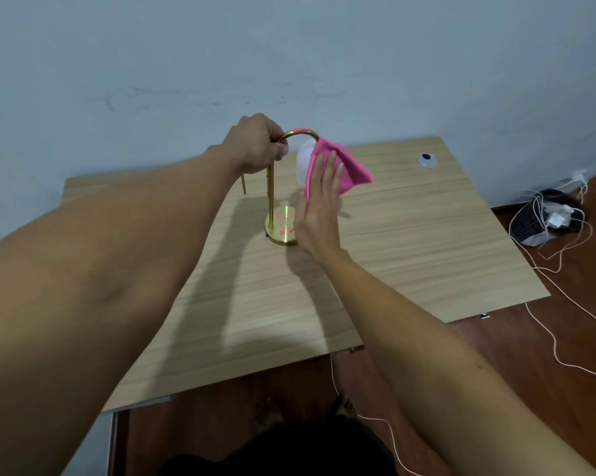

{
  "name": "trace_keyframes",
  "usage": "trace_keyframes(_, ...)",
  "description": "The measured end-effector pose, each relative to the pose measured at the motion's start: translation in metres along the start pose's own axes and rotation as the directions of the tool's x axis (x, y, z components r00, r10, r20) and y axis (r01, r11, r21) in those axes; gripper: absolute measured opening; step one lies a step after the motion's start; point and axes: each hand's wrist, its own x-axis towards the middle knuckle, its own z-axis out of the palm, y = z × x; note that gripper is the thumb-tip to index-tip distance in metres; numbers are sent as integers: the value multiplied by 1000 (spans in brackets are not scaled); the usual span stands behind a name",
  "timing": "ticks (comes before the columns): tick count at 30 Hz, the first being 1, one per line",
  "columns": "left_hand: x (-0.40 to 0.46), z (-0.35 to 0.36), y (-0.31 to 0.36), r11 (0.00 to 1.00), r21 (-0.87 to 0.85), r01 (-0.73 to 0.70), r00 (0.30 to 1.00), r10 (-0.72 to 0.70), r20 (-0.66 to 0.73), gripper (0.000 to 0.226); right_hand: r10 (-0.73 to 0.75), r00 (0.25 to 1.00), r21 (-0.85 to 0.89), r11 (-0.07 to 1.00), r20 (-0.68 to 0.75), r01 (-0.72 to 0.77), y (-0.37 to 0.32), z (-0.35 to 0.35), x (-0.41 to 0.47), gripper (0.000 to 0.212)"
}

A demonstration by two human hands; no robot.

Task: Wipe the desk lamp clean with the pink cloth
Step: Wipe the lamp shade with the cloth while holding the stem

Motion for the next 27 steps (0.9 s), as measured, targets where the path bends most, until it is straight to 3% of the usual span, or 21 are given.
trace_keyframes(4,2,0,0,1000,9,1,1000,-1,2,11,-77,997,-155,985,31,80,25,17,-21,72)
trace_keyframes(7,3,-1,-1,1000,9,3,1000,-3,12,11,-53,996,-226,972,78,69,38,19,-36,69)
trace_keyframes(12,2,-1,1,1000,2,11,1000,-11,13,10,94,989,-131,988,118,-78,44,7,-50,64)
trace_keyframes(14,1,-1,1,1000,-8,17,1000,-17,16,10,266,956,-11,964,122,-266,36,-6,-44,57)
trace_keyframes(15,0,-1,1,1000,-12,20,1000,-19,17,10,384,918,24,921,96,-388,31,-13,-37,50)
trace_keyframes(16,0,-1,1,1000,-14,21,1000,-20,16,10,553,829,98,823,85,-559,31,-18,-27,45)
trace_keyframes(18,-2,-1,2,1000,-15,21,1000,-21,12,10,812,572,315,516,116,-797,35,-29,-7,41)
trace_keyframes(19,-2,-1,2,1000,-15,23,1000,-23,11,10,867,468,468,346,173,-813,35,-35,2,38)
trace_keyframes(20,-2,0,2,1000,-14,25,1000,-25,11,10,883,413,589,215,223,-779,33,-41,10,34)
trace_keyframes(21,-2,0,2,1000,-13,28,1000,-28,9,10,885,413,655,181,218,-733,31,-44,18,33)
trace_keyframes(23,-2,-1,2,1000,-12,29,1000,-29,7,11,863,495,712,286,100,-641,18,-54,35,34)
trace_keyframes(25,-2,-1,2,999,-16,29,1000,-28,9,11,771,634,699,487,-63,-523,0,-60,51,40)
trace_keyframes(27,-2,-1,3,1000,-16,26,1000,-25,12,11,577,805,598,697,-141,-395,-17,-59,64,44)
